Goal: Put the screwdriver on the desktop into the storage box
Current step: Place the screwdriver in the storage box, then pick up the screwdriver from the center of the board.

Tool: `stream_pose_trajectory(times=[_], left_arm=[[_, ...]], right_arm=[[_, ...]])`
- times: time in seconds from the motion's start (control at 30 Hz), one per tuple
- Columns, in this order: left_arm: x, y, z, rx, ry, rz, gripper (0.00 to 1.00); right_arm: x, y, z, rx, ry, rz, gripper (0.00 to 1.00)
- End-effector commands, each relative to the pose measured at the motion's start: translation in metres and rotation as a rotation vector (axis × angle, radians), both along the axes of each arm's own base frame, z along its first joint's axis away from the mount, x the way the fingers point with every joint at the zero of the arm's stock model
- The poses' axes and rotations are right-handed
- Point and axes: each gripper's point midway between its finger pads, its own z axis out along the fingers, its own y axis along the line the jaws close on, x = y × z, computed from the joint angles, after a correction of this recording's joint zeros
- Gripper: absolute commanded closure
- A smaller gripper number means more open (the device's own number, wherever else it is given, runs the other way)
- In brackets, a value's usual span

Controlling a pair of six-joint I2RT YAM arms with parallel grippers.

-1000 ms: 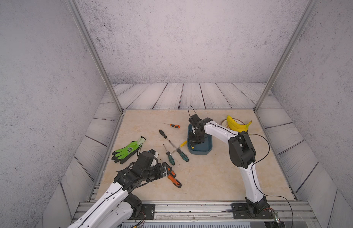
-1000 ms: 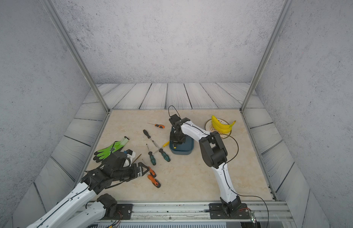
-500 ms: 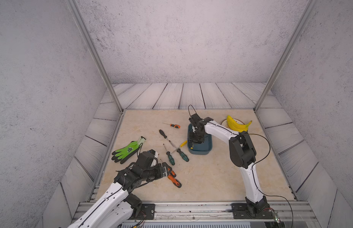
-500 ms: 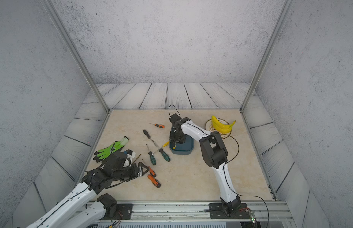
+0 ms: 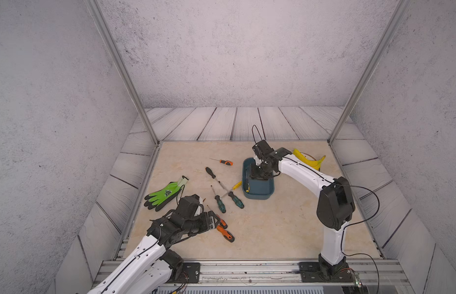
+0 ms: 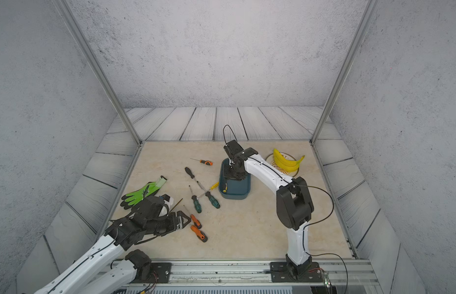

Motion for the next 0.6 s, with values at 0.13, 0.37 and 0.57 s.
stream_pose_trajectory(times=[0.13, 0.37, 0.57], left_arm=[[0.0, -0.003, 0.0, 0.015, 0.023, -0.013, 0.28], [0.002, -0.013, -0.007, 0.03, 0.041, -0.029, 0.32], [0.003, -0.024, -0.019, 0.08, 0.055, -0.051, 0.31]], right_arm=[[-0.042, -0.023, 0.019, 0.018, -0.036, 0.056, 0.62], [-0.087, -0.045, 0.011, 0.032, -0.045, 0.108, 0.6], [-0.113, -0.049, 0.002, 0.046, -0.052, 0.148, 0.56]])
